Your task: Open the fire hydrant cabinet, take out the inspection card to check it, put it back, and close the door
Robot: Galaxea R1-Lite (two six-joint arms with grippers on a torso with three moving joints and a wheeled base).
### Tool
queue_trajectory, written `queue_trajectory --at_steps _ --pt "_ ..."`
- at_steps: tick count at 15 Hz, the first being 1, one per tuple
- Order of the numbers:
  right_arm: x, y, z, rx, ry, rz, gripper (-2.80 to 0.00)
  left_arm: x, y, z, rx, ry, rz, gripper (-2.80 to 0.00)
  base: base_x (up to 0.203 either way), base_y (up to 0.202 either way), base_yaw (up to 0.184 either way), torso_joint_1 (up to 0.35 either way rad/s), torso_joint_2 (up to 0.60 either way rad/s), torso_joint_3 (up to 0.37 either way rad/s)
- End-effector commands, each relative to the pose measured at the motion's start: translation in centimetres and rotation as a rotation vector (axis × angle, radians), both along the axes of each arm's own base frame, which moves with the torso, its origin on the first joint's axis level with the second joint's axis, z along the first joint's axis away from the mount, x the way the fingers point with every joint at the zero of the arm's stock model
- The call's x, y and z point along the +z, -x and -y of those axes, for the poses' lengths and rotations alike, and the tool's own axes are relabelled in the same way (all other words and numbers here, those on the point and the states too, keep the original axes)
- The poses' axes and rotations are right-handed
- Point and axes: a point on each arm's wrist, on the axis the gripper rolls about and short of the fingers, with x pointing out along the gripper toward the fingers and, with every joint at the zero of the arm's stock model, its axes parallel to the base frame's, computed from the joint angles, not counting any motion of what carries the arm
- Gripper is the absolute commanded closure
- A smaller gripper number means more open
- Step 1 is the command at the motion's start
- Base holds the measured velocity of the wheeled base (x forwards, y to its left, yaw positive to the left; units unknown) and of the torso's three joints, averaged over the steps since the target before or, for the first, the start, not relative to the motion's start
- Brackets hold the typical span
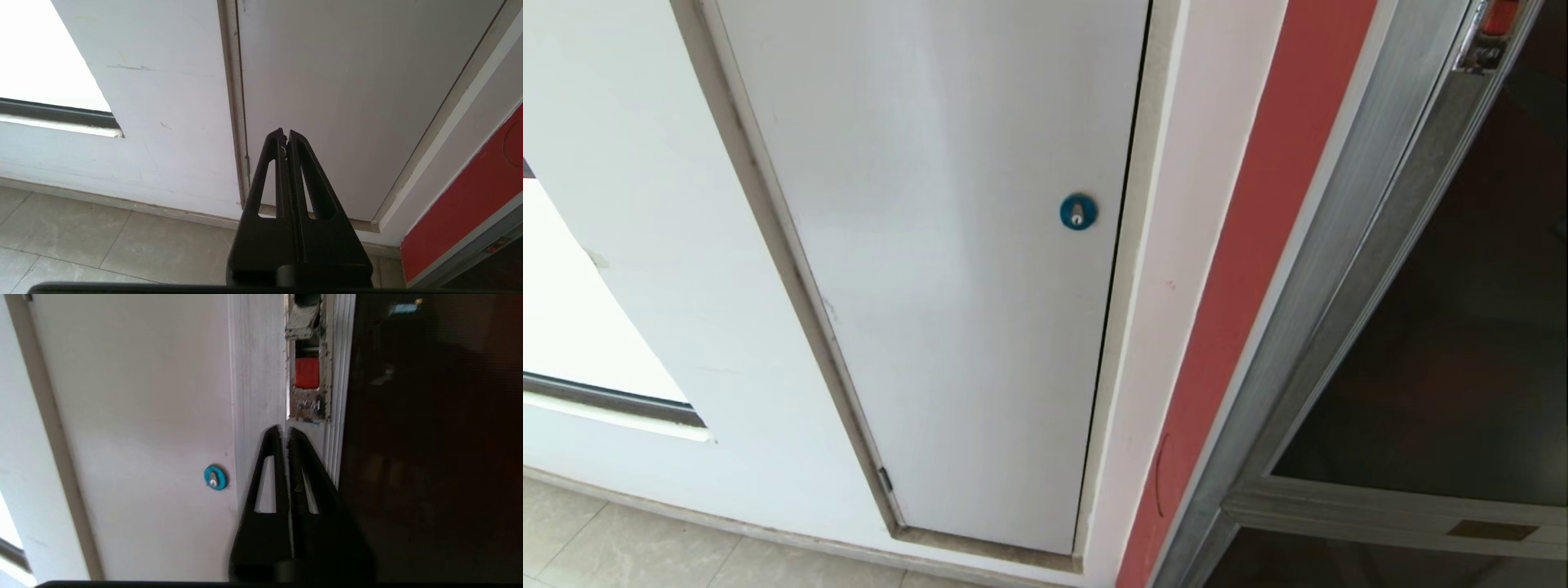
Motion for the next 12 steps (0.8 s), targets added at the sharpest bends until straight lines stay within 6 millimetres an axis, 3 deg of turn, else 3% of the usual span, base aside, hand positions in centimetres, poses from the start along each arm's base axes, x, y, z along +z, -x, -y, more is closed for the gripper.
queue_trajectory --at_steps 1,5,12 --pt "-0.2 0.0 0.0 -0.005 -0.007 0.017 -2.80 0.0 0.0 0.0 -0.001 0.001 -0.001 0.00 0.000 0.000 0.000 0.000 0.00 0.000" --pt "-1.0 -0.2 -0.1 -0.031 0.033 0.041 -2.80 0.0 0.0 0.0 -0.001 0.001 -0.001 0.00 0.000 0.000 0.000 0.000 0.00 0.000" --pt "1.9 -0.8 -0.4 -0.070 -0.012 0.106 -2.80 0.0 0.0 0.0 0.000 0.001 -0.001 0.00 0.000 0.000 0.000 0.000 0.00 0.000"
